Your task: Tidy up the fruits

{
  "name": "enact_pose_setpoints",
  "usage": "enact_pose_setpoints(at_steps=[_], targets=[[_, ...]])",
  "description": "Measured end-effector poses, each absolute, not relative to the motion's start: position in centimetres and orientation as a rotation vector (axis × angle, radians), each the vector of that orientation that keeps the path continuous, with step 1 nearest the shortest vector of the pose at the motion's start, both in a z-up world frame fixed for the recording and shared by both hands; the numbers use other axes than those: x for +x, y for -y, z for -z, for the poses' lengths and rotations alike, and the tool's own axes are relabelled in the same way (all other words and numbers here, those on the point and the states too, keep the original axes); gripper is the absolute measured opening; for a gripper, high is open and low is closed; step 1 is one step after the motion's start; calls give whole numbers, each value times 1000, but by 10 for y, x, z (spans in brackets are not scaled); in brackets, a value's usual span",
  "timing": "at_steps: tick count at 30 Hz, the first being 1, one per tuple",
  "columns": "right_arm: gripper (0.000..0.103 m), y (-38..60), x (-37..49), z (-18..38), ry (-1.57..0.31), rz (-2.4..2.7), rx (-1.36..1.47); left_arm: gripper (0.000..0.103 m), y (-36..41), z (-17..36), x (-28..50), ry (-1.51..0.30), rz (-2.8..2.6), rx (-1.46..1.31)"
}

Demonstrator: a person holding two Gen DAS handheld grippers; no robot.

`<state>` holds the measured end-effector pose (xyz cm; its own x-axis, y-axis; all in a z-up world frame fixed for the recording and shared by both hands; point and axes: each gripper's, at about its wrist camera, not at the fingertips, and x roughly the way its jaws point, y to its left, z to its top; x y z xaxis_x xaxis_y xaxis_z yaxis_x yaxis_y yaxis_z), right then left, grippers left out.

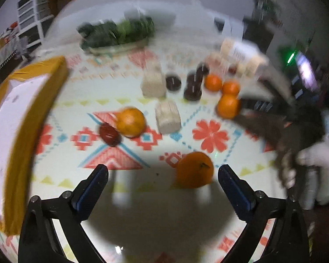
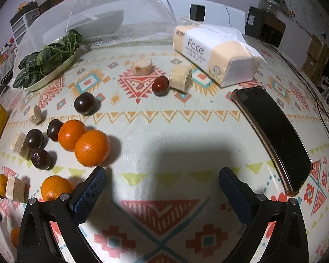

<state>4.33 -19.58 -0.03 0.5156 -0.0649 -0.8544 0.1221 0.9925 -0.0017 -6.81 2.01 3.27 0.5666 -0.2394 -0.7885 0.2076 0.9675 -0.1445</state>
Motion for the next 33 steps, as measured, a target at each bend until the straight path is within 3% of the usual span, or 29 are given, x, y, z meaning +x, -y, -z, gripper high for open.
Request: enact_pose_setpoints(at_steps=[4, 6, 8, 14, 20, 22, 25, 27, 28, 29, 30, 32, 33], targets=[[102, 196, 27, 1, -1026, 110, 54, 95, -61, -68, -96, -882, 289, -151], [94, 200, 18, -4, -1000, 147, 84, 92, -80, -89, -108, -849, 273, -141], [93, 205, 2, -17, -945, 168, 103, 92, -101, -114, -121, -799, 260, -152], [93, 208, -53, -104, -731, 182, 62, 92, -132, -209, -163, -623, 276, -42], [94, 197, -86, -190, -585, 6, 219, 93, -123, -305, -160, -458, 252, 117], [94, 184, -87, -185, -607, -112, 283, 95, -118, -304, -149, -469, 272, 129], [92, 157, -82, -146, -717, -229, 301, 95, -113, -263, -118, -563, 335, 78], [66, 136, -75, -106, -802, -289, 298, 95, -106, -222, -97, -655, 361, 62], [58, 127, -71, -87, -843, -313, 299, 95, -103, -195, -84, -707, 376, 46], [50, 119, -67, -69, -884, -342, 306, 91, -100, -174, -74, -742, 391, 34], [47, 113, -64, -54, -911, -366, 311, 77, -98, -146, -62, -790, 413, 21], [46, 101, -64, -38, -921, -381, 265, 57, -93, -105, -41, -881, 432, -4], [46, 94, -64, -34, -916, -378, 224, 55, -92, -92, -34, -912, 440, -20]])
